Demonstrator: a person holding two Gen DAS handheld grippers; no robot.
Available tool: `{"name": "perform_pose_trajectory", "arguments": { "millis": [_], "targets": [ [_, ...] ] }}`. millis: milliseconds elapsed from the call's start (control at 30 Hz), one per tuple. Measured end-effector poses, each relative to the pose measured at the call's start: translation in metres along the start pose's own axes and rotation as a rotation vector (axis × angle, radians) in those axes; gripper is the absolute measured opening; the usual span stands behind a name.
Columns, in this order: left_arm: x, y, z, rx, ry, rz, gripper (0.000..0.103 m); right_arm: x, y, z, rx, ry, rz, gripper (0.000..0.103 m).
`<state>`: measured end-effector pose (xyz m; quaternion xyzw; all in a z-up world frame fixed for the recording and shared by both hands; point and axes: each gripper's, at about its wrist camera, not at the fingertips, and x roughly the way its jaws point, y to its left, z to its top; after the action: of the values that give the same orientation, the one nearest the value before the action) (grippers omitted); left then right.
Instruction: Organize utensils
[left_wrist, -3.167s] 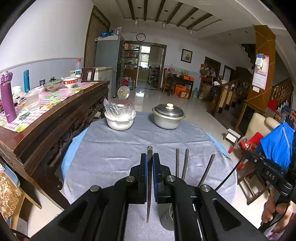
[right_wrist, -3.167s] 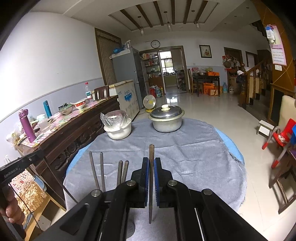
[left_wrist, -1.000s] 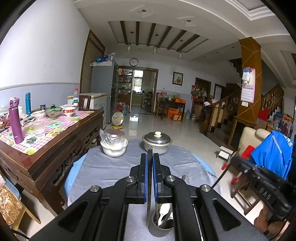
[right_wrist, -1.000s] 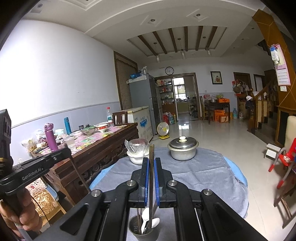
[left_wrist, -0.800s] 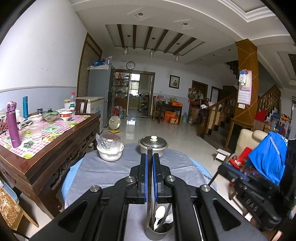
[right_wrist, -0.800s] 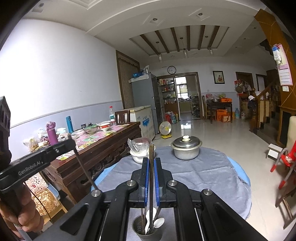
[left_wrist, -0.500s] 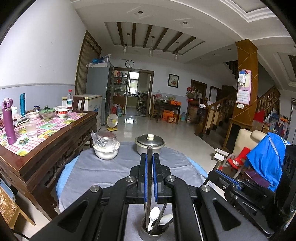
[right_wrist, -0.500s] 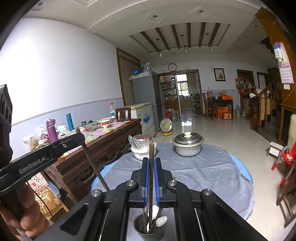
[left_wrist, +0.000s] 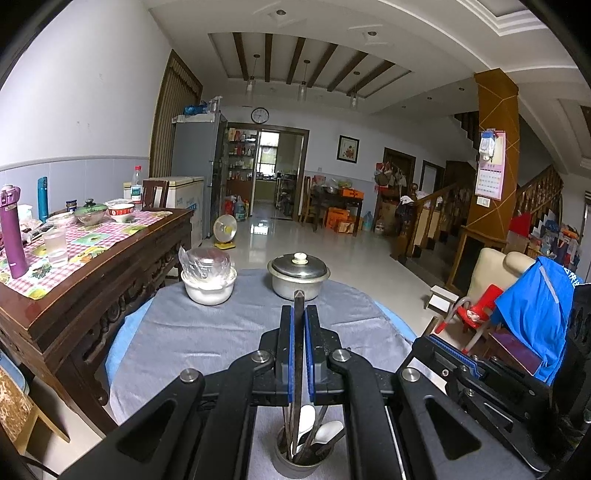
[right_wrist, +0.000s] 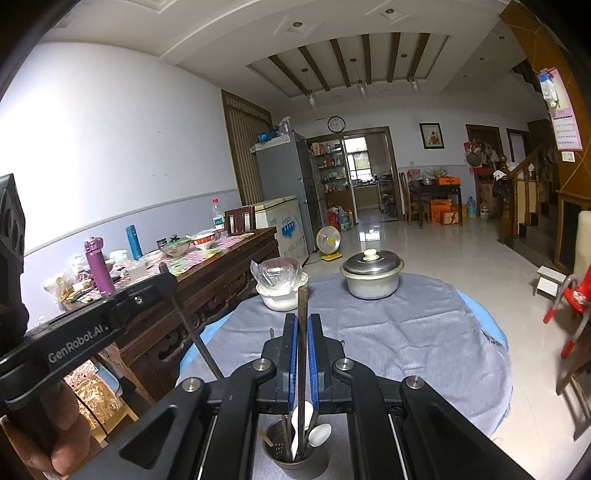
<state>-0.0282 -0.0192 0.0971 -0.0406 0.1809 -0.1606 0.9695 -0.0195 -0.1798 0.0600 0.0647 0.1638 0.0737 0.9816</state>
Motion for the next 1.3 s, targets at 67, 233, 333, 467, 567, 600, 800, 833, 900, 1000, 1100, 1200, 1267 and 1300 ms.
{"name": "perform_pose_trajectory", "arguments": {
  "millis": [67,233,333,467,567,600,800,833,900,1000,1100,1200,1267,1300],
  "targets": [
    [0.002,0.000,-0.001,-0.001,0.004,0.001,0.005,0.001,-0.001,-0.002,0.001,0.002,-0.002,0.006],
    [0.006,0.003,-0.003,-0.007,0.016,0.004,0.005,0.006,-0.005,-0.003,0.012,0.011,-0.003,0.006],
    [0.008,0.004,-0.004,-0.010,0.023,0.004,0.005,0.006,-0.005,-0.004,0.015,0.017,-0.002,0.006],
    [0.011,0.006,-0.004,-0.016,0.031,0.004,0.005,0.005,-0.006,-0.005,0.019,0.018,-0.001,0.006],
    [0.012,0.008,-0.005,-0.021,0.037,0.003,0.005,0.005,-0.005,-0.005,0.022,0.019,0.000,0.006],
    [0.012,0.009,-0.006,-0.022,0.038,0.004,0.005,0.007,-0.006,-0.005,0.023,0.021,0.001,0.006],
    [0.017,0.012,-0.010,-0.041,0.062,-0.002,0.005,0.010,-0.005,-0.009,0.032,0.036,0.006,0.006],
    [0.018,0.013,-0.010,-0.045,0.065,-0.004,0.005,0.011,-0.005,-0.009,0.033,0.037,0.006,0.006],
    [0.018,0.015,-0.012,-0.049,0.068,-0.005,0.005,0.012,-0.005,-0.010,0.032,0.038,0.006,0.006],
    [0.019,0.016,-0.013,-0.052,0.069,-0.006,0.005,0.013,-0.005,-0.010,0.034,0.041,0.008,0.006],
    [0.021,0.019,-0.015,-0.056,0.075,-0.007,0.005,0.015,-0.004,-0.013,0.032,0.046,0.007,0.006],
    [0.024,0.021,-0.017,-0.063,0.086,-0.010,0.005,0.018,-0.004,-0.015,0.033,0.052,0.008,0.006],
    [0.026,0.023,-0.018,-0.073,0.093,-0.015,0.005,0.018,-0.004,-0.016,0.033,0.055,0.008,0.006],
    [0.026,0.023,-0.018,-0.075,0.094,-0.015,0.005,0.019,-0.004,-0.017,0.034,0.058,0.009,0.006]
  ]
}}
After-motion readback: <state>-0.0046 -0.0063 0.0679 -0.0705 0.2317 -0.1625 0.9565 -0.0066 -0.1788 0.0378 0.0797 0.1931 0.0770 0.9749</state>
